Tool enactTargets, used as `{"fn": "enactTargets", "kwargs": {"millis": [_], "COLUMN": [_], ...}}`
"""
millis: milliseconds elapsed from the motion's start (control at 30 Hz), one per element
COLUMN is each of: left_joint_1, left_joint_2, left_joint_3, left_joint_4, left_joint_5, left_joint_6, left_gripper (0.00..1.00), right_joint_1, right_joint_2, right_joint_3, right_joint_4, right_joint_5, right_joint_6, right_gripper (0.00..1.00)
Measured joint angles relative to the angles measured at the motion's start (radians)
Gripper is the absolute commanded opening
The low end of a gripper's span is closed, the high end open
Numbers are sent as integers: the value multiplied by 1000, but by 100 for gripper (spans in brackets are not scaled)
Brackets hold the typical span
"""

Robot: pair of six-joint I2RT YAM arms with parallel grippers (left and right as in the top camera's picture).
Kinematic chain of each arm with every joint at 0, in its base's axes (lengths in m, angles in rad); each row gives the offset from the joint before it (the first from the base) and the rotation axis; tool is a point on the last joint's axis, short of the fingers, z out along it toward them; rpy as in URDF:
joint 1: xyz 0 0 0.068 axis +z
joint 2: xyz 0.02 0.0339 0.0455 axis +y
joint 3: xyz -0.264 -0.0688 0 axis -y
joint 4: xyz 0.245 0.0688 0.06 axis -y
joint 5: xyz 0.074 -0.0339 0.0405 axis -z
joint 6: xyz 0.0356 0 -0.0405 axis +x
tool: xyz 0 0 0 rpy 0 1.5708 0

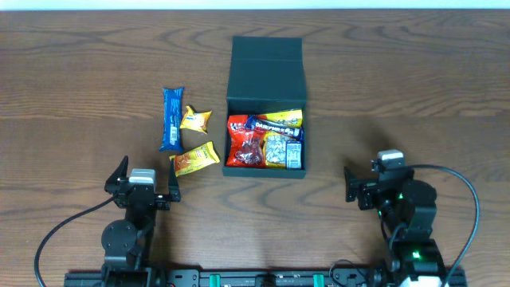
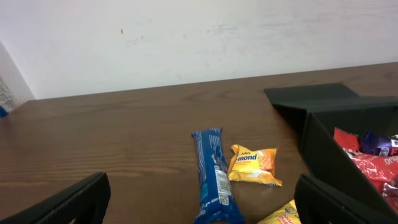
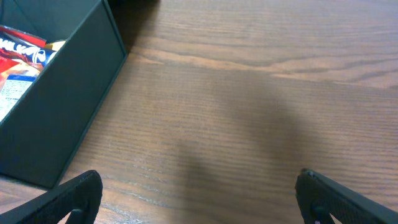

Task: Pack container

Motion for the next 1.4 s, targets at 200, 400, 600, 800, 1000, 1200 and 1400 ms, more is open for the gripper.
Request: {"fn": "enactTargets", "kwargs": {"millis": [200, 400, 600, 800, 1000, 1200, 1400], "left_joint_1": [0, 0, 0, 0, 0, 0, 0], "left_joint_2": [0, 0, 0, 0, 0, 0, 0], "left_joint_3": [0, 0, 0, 0, 0, 0, -2], "left_joint_4": [0, 0, 0, 0, 0, 0, 23], "left_joint_5": [0, 0, 0, 0, 0, 0, 7], "left_joint_6": [0, 0, 0, 0, 0, 0, -74], "left_gripper": [96, 95, 95, 95, 95, 95, 95], "right_joint_1": [0, 0, 0, 0, 0, 0, 0], "right_joint_2": [-45, -47, -49, -49, -49, -49, -49], "right_joint_3": [-96, -141, -141, -141, -141, -141, -141], "right_joint_4": [72, 116, 116, 116, 116, 116, 116], "right_joint_5": [0, 0, 0, 0, 0, 0, 0], "right_joint_6": [0, 0, 0, 0, 0, 0, 0], "right_gripper": [99, 99, 99, 99, 99, 99, 99]}}
